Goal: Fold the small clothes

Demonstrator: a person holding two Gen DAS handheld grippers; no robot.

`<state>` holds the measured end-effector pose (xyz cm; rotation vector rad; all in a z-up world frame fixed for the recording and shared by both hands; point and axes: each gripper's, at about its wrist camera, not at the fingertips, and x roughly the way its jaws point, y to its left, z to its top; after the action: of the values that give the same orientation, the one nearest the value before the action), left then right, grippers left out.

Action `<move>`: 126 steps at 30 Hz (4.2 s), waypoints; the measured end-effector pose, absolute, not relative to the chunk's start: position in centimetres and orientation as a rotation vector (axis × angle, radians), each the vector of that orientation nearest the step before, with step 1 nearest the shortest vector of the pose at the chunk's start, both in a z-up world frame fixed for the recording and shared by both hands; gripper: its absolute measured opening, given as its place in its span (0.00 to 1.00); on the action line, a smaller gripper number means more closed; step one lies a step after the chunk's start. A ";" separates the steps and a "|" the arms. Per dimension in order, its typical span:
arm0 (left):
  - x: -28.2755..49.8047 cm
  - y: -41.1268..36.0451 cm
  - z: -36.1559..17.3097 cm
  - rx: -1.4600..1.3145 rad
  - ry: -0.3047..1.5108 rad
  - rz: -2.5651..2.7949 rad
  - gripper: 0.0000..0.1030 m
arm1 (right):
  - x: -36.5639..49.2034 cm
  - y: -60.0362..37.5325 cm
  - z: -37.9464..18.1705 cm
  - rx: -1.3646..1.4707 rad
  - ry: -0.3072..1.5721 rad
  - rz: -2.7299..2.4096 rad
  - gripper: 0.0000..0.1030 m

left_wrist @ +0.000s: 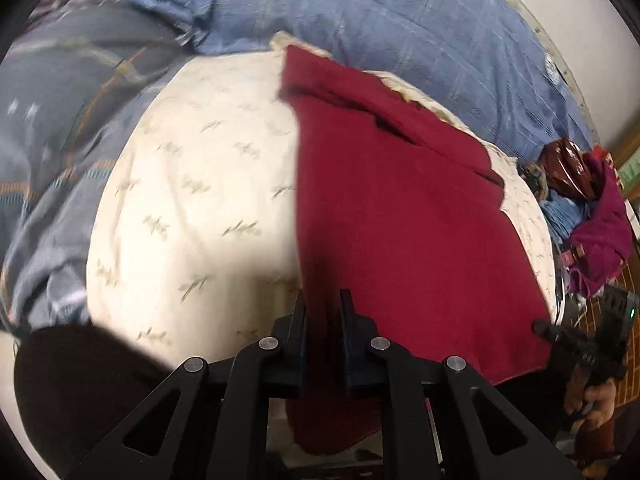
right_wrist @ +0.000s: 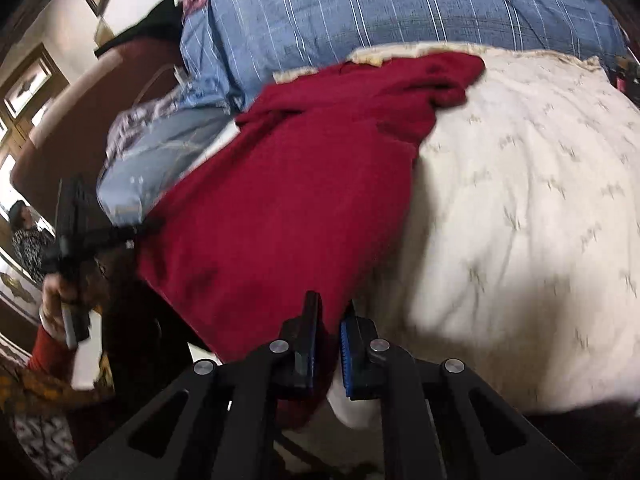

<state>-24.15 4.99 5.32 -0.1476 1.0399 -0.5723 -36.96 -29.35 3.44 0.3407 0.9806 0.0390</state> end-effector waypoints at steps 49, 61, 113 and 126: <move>-23.9 1.7 2.8 -0.104 1.115 -0.521 0.17 | -35.9 -27.9 2.3 0.527 0.981 0.245 0.14; -21.3 3.2 10.0 -0.245 0.908 -0.645 0.15 | -32.7 -31.6 9.7 0.569 0.716 0.232 0.14; -2.8 -15.2 13.6 -0.007 0.672 -0.418 0.13 | -13.6 -43.0 11.4 0.433 0.594 -0.130 0.12; 5.4 -18.4 6.7 -0.014 0.824 -0.343 0.20 | -7.3 -47.3 5.2 0.536 0.710 -0.167 0.13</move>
<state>5.39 -18.40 6.74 -0.0142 0.8241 -0.3434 -7.32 -47.26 5.23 0.5364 0.7097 -0.1674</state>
